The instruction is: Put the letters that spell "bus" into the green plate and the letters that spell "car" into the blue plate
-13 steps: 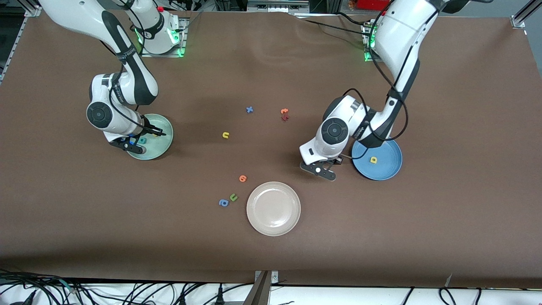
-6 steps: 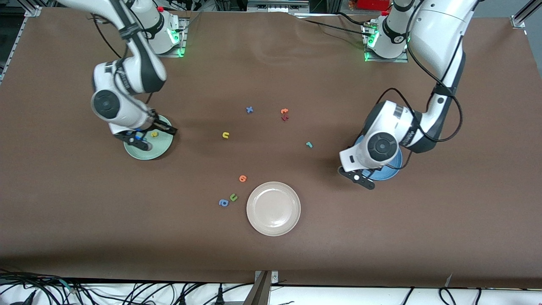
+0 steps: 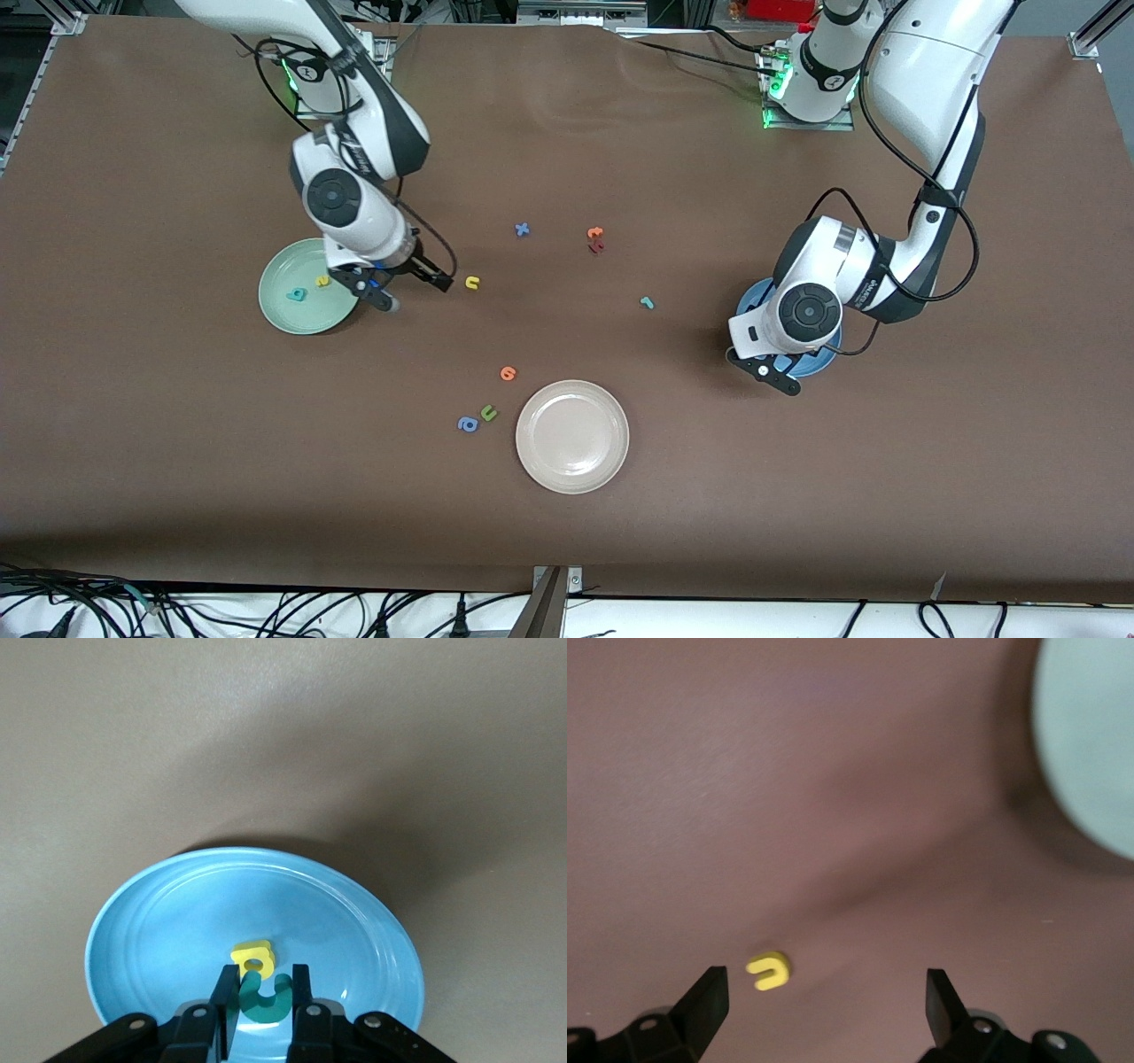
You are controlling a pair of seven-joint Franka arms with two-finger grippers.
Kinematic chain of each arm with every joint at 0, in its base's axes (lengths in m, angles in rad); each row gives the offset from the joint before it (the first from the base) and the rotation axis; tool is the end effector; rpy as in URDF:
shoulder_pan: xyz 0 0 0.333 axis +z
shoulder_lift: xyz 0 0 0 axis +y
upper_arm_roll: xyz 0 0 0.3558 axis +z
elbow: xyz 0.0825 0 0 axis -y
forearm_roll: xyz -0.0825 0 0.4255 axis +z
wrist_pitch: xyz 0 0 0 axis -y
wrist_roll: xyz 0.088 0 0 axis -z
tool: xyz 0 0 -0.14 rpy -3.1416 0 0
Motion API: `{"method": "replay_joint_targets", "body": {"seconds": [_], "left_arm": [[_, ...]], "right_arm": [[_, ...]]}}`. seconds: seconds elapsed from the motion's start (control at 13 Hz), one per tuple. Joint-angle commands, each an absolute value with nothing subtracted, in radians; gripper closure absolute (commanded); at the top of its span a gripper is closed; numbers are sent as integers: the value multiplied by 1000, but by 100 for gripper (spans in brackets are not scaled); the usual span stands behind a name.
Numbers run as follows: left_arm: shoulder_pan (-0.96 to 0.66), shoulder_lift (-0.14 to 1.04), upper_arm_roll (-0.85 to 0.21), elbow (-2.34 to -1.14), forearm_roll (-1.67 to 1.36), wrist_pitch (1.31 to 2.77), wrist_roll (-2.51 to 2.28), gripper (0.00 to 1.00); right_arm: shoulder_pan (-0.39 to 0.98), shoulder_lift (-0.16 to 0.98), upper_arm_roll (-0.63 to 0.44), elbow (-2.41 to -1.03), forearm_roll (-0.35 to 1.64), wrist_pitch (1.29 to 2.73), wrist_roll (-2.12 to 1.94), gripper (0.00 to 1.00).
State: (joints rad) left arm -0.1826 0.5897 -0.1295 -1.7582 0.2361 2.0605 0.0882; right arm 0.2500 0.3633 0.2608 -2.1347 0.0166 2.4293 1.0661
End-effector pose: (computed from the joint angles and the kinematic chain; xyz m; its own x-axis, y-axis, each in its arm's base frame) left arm 0.6488 -0.1847 0.1873 0.8318 -0.4745 -0.2879 -0.5129 -0.8554 -0.0721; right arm 0.5264 0.2975 0.2071 0.8296 -0.5459 -0.1172 -0.5495 -0.8355 0.0019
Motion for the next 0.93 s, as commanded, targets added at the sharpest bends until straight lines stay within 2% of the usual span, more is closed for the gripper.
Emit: {"method": "replay_joint_targets", "body": {"seconds": [0.0, 0.08, 0.39, 0.46, 0.54, 0.69, 0.85], "left_arm": [[-153, 565, -141, -1827, 264, 2140, 84, 39], [-153, 561, -141, -1827, 262, 2137, 84, 0], [-156, 494, -192, -1816, 221, 2083, 46, 0], [-161, 477, -221, -1816, 200, 2063, 4, 0], [-161, 476, -256, -1812, 190, 2063, -68, 0], [-181, 488, -325, -1790, 176, 2077, -280, 0], [-231, 526, -339, -1779, 173, 2167, -401, 0]], "right_arm": [[279, 435, 256, -2105, 20, 2523, 1086, 2], [297, 457, 256, -2105, 20, 2564, 1086, 2], [330, 479, 256, -2112, 14, 2597, 1086, 3], [342, 489, 256, -2114, 14, 2597, 1086, 11], [344, 491, 256, -2114, 14, 2597, 1086, 12], [344, 499, 255, -2115, 6, 2599, 1086, 15], [345, 512, 255, -2115, 5, 2603, 1086, 15]]}}
